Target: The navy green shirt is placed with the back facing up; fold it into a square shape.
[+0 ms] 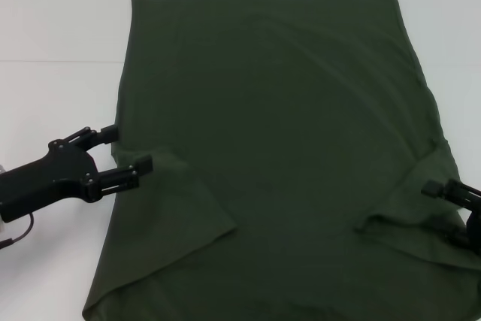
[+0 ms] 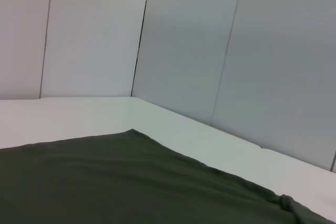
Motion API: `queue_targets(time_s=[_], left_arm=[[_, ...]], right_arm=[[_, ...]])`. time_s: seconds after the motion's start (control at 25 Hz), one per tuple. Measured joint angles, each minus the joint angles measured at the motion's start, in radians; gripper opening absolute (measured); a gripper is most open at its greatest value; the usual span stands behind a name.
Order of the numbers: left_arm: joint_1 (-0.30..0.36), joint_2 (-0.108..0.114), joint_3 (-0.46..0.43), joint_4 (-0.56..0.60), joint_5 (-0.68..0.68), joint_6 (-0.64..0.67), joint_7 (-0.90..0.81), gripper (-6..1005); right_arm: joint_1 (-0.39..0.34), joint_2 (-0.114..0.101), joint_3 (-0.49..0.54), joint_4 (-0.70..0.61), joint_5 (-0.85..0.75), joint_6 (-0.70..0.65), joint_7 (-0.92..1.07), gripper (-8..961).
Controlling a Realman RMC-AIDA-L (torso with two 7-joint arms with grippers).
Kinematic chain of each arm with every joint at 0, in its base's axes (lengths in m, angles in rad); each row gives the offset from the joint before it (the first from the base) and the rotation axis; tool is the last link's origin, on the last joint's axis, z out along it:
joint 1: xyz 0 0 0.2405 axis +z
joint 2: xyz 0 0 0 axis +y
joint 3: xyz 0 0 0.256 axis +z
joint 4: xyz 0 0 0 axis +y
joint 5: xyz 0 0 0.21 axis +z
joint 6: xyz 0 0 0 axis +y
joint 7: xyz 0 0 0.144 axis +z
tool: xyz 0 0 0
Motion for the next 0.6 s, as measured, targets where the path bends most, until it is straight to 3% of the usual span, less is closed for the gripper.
queue_targets(time_s=[0.2,0.6], left_arm=[[-0.001,0.001,-0.004,0.000,0.000,-0.001,0.000,933],[-0.004,0.000,-0.004,0.000,0.000,-0.003,0.000,933]], right_arm=[[0.002,-0.011,-0.005,-0.006,-0.023,0.016,0.029,833],[0.016,-0.012,-0.007,-0.006,-0.061,0.055,0.036,833]])
